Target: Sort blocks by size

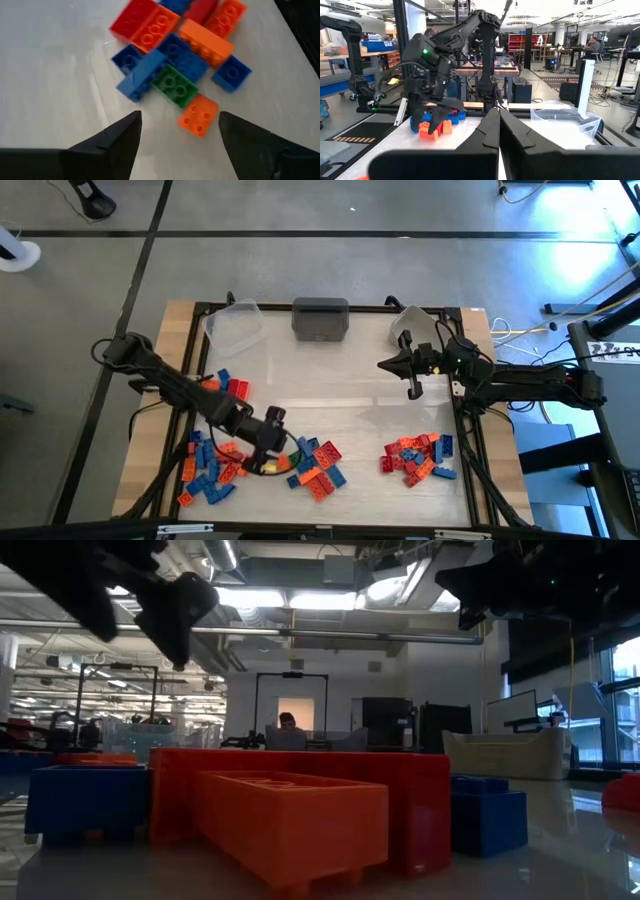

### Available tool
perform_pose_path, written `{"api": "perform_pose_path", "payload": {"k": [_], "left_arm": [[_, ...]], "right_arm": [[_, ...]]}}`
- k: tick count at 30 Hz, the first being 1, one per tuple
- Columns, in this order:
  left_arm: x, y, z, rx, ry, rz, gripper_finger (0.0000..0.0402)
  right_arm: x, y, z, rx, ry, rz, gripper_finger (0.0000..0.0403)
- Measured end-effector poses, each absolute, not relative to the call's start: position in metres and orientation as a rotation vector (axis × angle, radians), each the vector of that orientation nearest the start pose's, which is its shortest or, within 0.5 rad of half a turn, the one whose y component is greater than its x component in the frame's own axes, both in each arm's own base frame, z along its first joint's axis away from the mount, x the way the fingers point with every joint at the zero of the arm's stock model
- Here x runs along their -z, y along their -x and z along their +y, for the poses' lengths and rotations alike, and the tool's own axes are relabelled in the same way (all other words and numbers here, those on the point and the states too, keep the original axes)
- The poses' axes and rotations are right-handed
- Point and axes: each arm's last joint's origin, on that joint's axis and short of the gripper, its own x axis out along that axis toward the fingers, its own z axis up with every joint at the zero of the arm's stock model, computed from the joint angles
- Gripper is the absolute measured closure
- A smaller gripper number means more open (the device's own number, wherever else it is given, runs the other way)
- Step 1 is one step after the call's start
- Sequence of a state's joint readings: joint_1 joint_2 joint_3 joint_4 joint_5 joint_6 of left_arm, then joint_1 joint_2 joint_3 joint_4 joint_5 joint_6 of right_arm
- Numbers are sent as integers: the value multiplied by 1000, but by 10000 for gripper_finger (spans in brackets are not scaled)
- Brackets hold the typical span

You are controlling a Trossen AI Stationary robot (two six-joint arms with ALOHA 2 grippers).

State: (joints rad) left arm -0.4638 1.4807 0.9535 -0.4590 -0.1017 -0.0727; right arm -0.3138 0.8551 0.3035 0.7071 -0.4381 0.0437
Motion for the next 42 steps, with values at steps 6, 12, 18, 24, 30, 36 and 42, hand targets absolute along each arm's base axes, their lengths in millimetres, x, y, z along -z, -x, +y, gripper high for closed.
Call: {"api": "perform_pose_path", "payload": {"k": [6,12,18,24,30,36,42], "left_arm": [[-196,-264,-140,325,-241,1021,152],[-172,-273,-150,360,-245,1056,159],[-156,-278,-155,392,-292,1075,159],[-153,-279,-155,407,-332,1070,164],[-146,-279,-155,415,-370,1092,164],[-141,-283,-155,414,-371,1083,165],[-141,-284,-153,400,-352,1082,208]], "right_arm": [[-240,-175,-44,-126,13,-140,397],[-240,-175,-44,-126,14,-140,397],[-240,-175,-44,-125,23,-141,397],[-240,-175,-44,-124,31,-141,397],[-240,-175,-44,-122,36,-141,397],[-240,-175,-44,-114,39,-142,397],[-240,-175,-45,-97,38,-143,397]]}}
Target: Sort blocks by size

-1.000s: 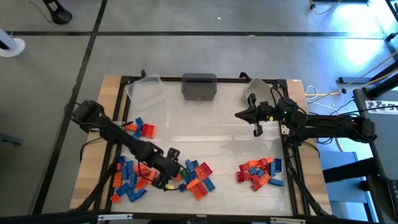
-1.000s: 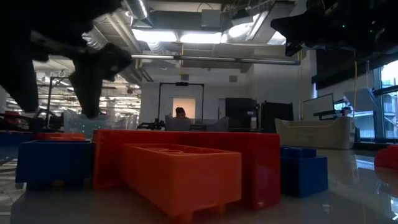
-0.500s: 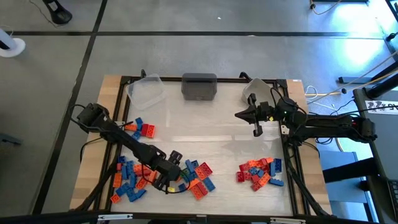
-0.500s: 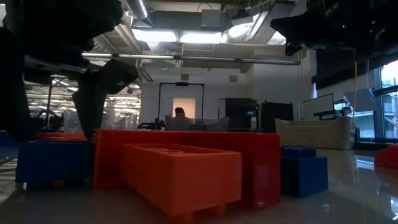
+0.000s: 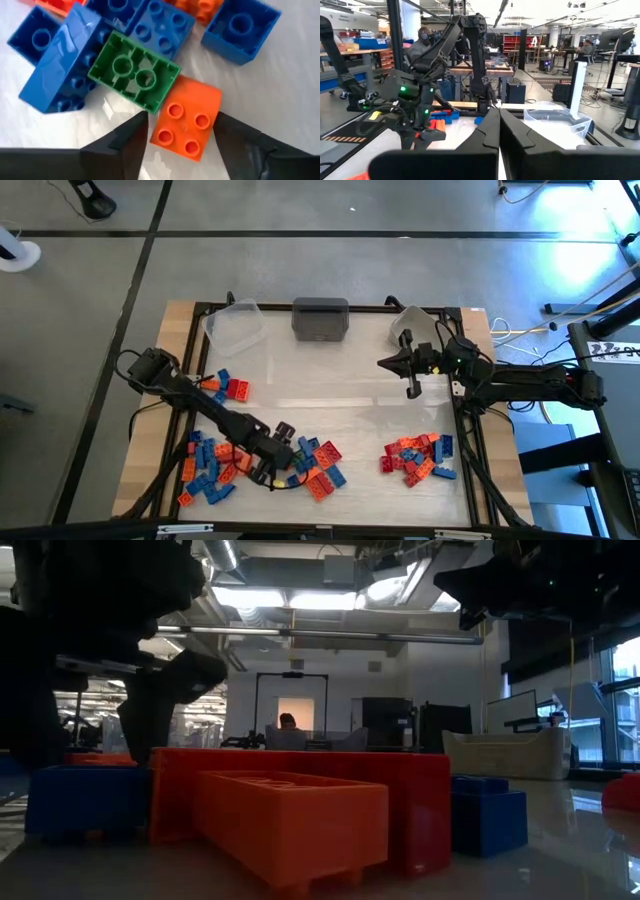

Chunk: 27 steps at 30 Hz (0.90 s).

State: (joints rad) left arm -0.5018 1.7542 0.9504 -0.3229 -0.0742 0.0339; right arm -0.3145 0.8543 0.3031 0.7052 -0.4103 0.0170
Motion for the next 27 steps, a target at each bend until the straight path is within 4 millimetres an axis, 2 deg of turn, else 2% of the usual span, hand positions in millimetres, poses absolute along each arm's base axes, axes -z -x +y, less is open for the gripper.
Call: {"api": "perform_pose_path", "payload": {"k": [6,12,16,20,27], "left_arm": [[-141,-285,-151,395,-347,1090,273],[-149,-281,-149,375,-324,1103,277],[-175,-279,-139,275,-304,1095,266],[-206,-274,-122,174,-296,1023,272],[-262,-257,-67,-120,-262,858,268]], "right_arm": [[-240,-175,-45,-97,38,-143,397],[-240,-175,-45,-96,38,-143,397],[-240,-175,-45,-96,38,-143,397],[-240,-175,-45,-94,38,-144,397],[-240,-175,-46,-62,36,-146,397]]}}
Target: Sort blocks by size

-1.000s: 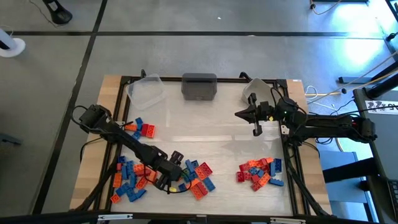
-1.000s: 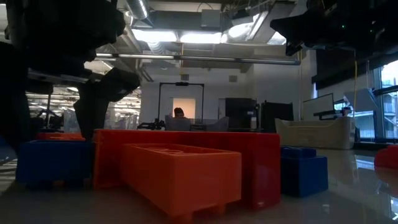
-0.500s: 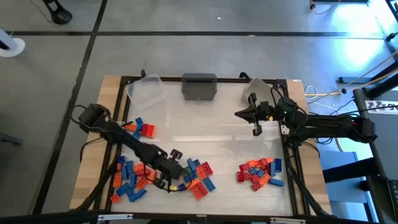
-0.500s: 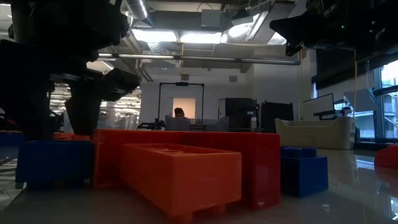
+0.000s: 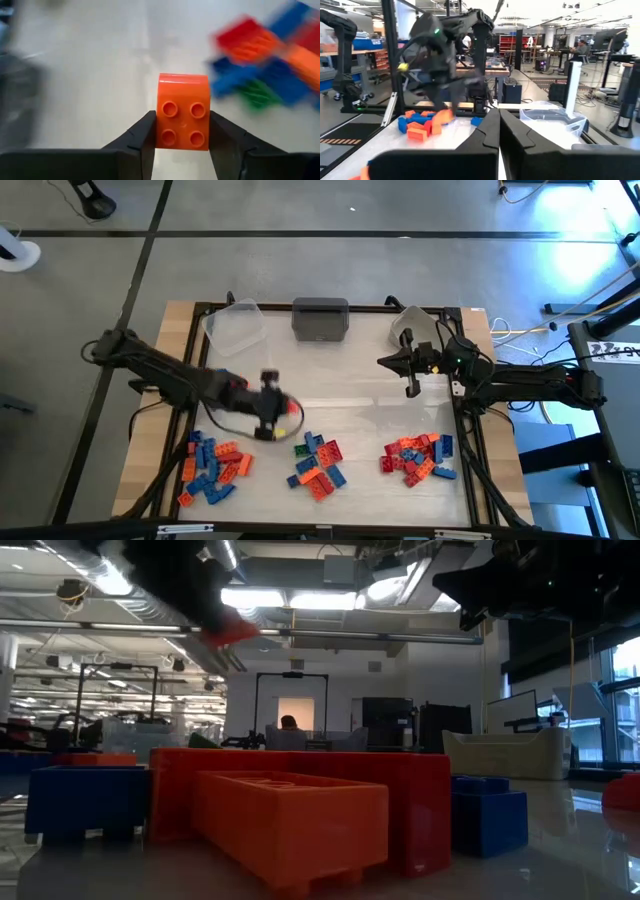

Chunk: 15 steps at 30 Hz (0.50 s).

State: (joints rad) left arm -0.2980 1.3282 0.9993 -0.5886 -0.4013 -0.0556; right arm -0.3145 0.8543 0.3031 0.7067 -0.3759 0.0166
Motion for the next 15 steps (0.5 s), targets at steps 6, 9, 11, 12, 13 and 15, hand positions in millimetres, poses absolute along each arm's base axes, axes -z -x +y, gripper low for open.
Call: {"api": "perform_pose_path", "payload": {"k": [6,9,11,12,13,15], "left_arm": [[-286,-237,-12,-383,-234,844,269],[-290,-232,13,-494,-208,834,268],[-290,-229,31,-563,-184,847,267],[-290,-228,39,-599,-168,852,267],[-289,-226,48,-634,-154,860,267],[-289,-222,65,-703,-123,870,267]], "right_arm": [[-240,-175,-47,-26,34,-147,397],[-240,-175,-47,-25,34,-147,397],[-240,-175,-47,-12,33,-148,397],[-240,-175,-47,-9,33,-148,397],[-240,-175,-47,-9,33,-148,397],[-240,-175,-47,-9,33,-148,397]]}}
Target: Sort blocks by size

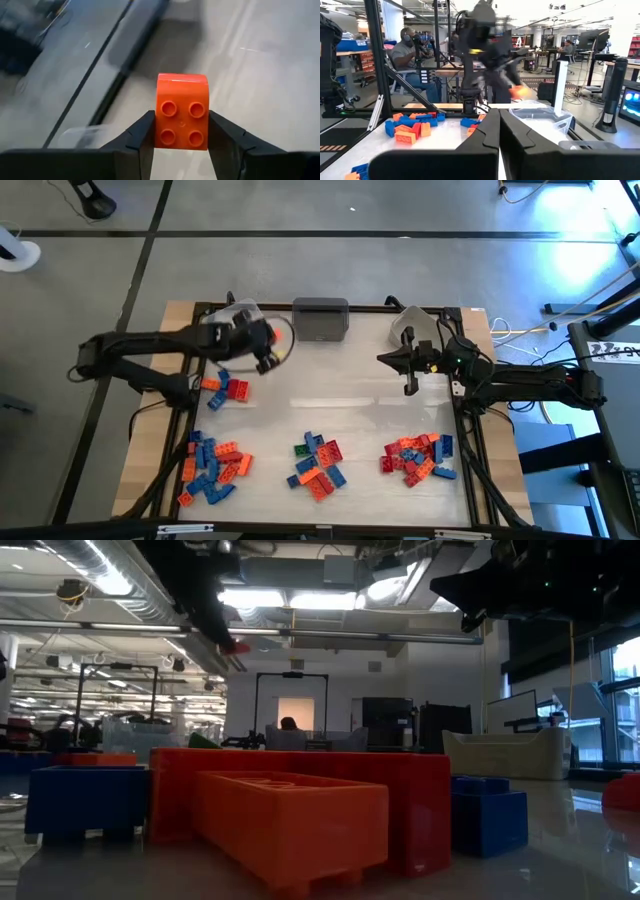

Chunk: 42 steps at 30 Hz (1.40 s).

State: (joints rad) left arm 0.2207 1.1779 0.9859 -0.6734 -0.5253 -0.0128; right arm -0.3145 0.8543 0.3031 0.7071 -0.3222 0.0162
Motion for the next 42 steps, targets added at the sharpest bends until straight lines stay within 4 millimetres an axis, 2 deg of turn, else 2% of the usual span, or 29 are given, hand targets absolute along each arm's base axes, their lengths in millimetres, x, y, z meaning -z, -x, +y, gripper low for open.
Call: {"api": "perform_pose_path", "payload": {"k": [7,17,24,34,42], "left_arm": [[-288,-201,116,-928,-19,894,267],[-286,-171,165,-1143,69,917,267],[-254,-159,192,-1218,226,992,266],[-218,-167,209,-1215,291,1148,258],[-212,-169,211,-1208,291,1172,229]], "right_arm": [[-240,-175,-47,-9,32,-147,397],[-240,-175,-47,-7,50,-147,397],[-240,-175,-47,-7,54,-147,397],[-240,-175,-47,-7,57,-147,397],[-240,-175,-47,-7,57,-147,397]]}}
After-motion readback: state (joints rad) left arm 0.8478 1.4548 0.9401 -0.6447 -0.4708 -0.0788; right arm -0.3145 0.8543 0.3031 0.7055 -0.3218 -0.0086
